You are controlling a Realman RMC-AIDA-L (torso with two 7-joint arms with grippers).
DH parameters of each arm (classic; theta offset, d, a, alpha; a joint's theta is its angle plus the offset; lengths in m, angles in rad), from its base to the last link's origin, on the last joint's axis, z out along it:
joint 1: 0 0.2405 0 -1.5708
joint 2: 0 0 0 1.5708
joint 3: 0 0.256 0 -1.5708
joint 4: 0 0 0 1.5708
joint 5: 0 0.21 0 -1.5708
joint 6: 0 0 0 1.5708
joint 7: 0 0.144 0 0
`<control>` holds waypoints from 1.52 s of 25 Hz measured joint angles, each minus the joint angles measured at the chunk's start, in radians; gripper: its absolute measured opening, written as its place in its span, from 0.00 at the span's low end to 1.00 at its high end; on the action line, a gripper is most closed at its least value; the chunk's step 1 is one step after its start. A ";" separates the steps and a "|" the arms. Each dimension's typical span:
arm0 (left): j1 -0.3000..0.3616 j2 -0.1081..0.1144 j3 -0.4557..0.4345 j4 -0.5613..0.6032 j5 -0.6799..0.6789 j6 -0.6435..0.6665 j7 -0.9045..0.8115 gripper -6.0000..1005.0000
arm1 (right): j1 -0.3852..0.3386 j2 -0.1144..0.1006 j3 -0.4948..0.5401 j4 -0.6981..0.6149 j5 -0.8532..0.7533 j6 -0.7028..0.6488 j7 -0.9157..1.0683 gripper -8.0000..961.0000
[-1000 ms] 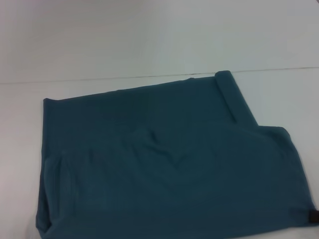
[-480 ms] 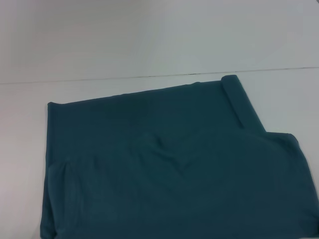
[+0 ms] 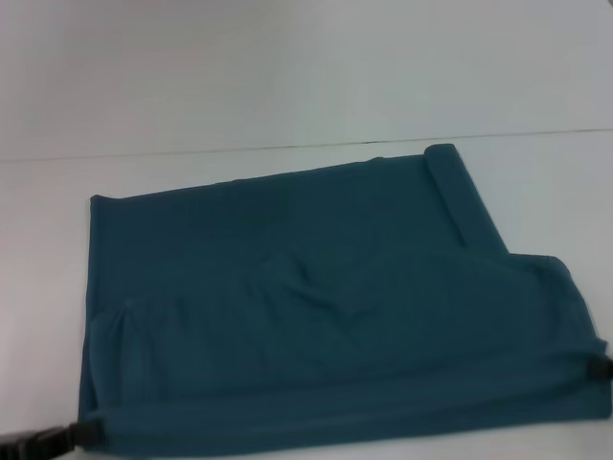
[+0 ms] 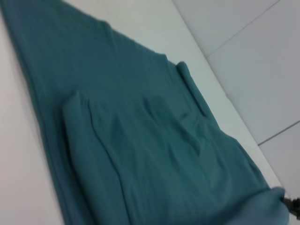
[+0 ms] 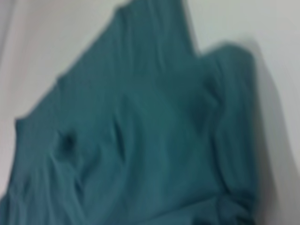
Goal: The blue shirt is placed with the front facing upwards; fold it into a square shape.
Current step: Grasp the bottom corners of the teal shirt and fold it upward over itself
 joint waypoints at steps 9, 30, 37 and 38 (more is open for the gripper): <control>-0.163 0.086 -0.004 -0.127 0.000 -0.110 -0.028 0.04 | 0.170 -0.043 0.027 0.052 0.001 0.076 0.019 0.16; -0.449 0.121 0.076 -0.324 0.001 -0.686 -0.057 0.05 | 0.405 -0.052 -0.075 0.207 -0.009 0.530 0.063 0.17; -0.487 0.119 0.119 -0.327 0.001 -0.804 -0.056 0.05 | 0.445 -0.047 -0.133 0.233 -0.008 0.656 0.058 0.18; -0.491 0.119 0.122 -0.327 0.001 -0.817 -0.054 0.05 | 0.450 -0.046 -0.136 0.234 -0.007 0.667 0.058 0.18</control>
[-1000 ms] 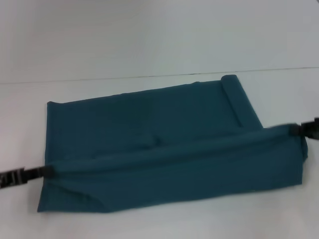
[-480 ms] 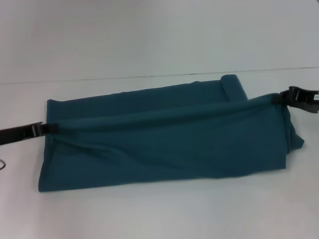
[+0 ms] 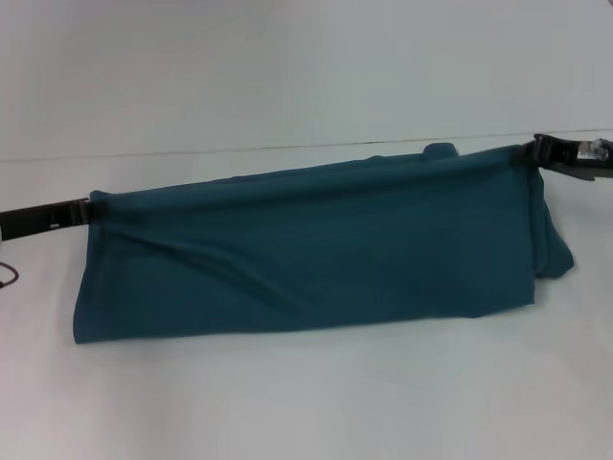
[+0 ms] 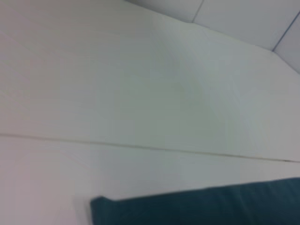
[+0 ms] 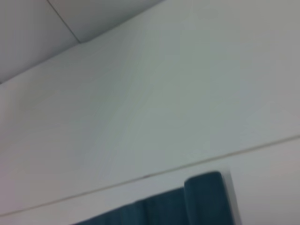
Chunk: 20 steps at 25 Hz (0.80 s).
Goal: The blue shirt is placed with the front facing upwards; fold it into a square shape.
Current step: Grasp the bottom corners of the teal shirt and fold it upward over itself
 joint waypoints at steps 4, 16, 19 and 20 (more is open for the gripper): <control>-0.011 0.000 0.006 0.000 0.000 -0.044 0.009 0.05 | 0.023 0.004 -0.024 0.007 0.002 0.044 -0.002 0.18; -0.042 -0.002 0.031 -0.010 0.000 -0.151 0.026 0.06 | 0.095 0.006 -0.128 0.091 0.001 0.221 -0.004 0.19; -0.044 -0.005 0.034 -0.011 0.000 -0.179 0.027 0.06 | 0.104 0.007 -0.131 0.104 0.002 0.262 -0.004 0.19; -0.045 -0.007 0.034 -0.012 0.000 -0.188 0.029 0.06 | 0.105 0.008 -0.133 0.107 0.002 0.271 -0.004 0.19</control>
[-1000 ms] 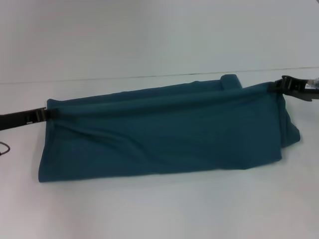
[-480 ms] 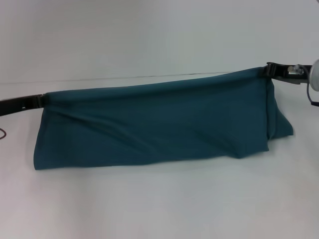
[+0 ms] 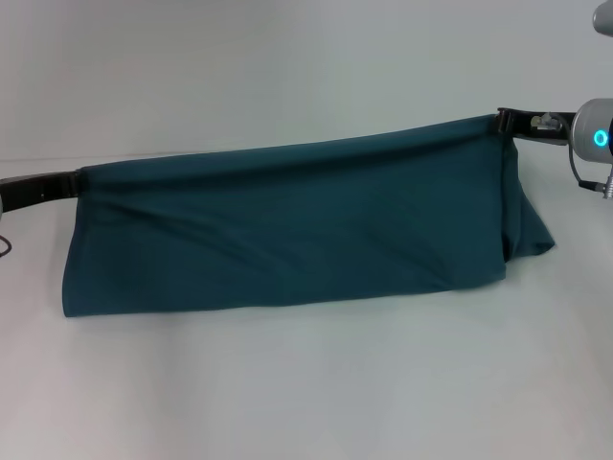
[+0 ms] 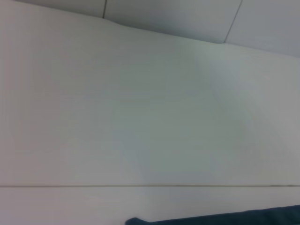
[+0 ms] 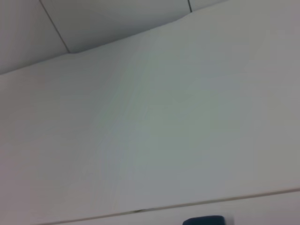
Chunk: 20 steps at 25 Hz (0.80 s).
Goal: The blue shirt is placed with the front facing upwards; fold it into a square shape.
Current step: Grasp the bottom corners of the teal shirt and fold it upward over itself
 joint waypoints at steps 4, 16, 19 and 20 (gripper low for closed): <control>-0.010 -0.004 0.000 -0.021 -0.005 -0.036 0.022 0.06 | 0.008 0.002 -0.010 0.023 0.001 0.041 -0.002 0.20; -0.029 -0.134 -0.006 0.017 -0.035 -0.295 0.199 0.06 | 0.067 0.070 -0.018 0.093 0.081 0.281 -0.166 0.20; -0.035 -0.145 -0.003 0.023 -0.037 -0.345 0.203 0.07 | 0.081 0.077 -0.024 0.094 0.082 0.306 -0.196 0.21; -0.036 -0.144 -0.002 0.023 -0.037 -0.348 0.202 0.07 | 0.082 0.077 -0.025 0.095 0.082 0.309 -0.198 0.21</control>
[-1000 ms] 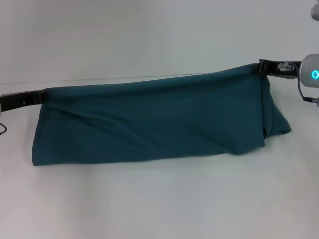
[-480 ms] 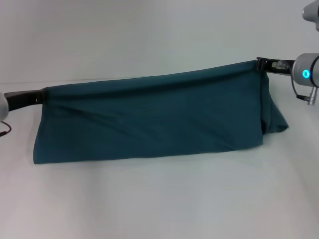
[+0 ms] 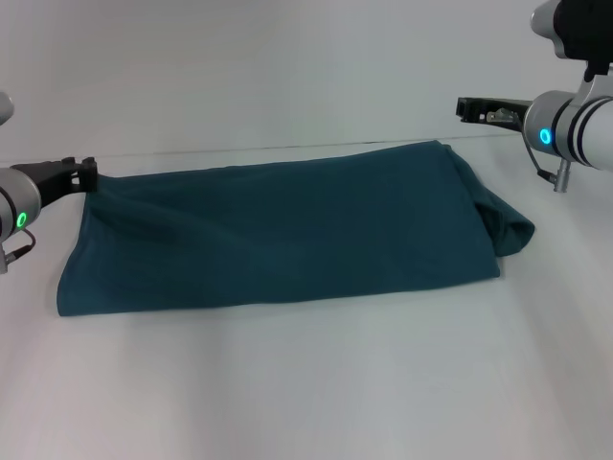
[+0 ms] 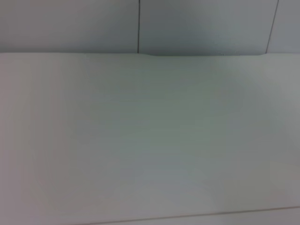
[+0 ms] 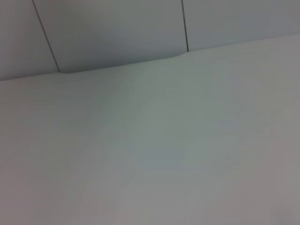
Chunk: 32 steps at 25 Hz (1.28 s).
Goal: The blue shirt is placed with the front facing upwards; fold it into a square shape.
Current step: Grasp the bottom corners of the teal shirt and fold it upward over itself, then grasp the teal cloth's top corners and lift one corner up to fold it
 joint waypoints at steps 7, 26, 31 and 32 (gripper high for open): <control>0.051 0.008 -0.004 0.062 0.000 0.085 -0.019 0.23 | -0.045 -0.005 -0.004 -0.032 0.000 -0.018 -0.001 0.38; 0.150 0.060 0.082 0.174 0.238 0.413 -0.421 0.73 | -0.286 0.012 -0.011 -0.211 0.232 -0.386 -0.173 0.90; 0.129 0.069 0.083 0.145 0.303 0.414 -0.482 0.82 | -0.294 0.013 -0.012 -0.210 0.233 -0.398 -0.173 0.90; 0.125 0.073 0.084 0.135 0.310 0.413 -0.490 0.82 | -0.294 0.013 -0.012 -0.209 0.233 -0.399 -0.173 0.90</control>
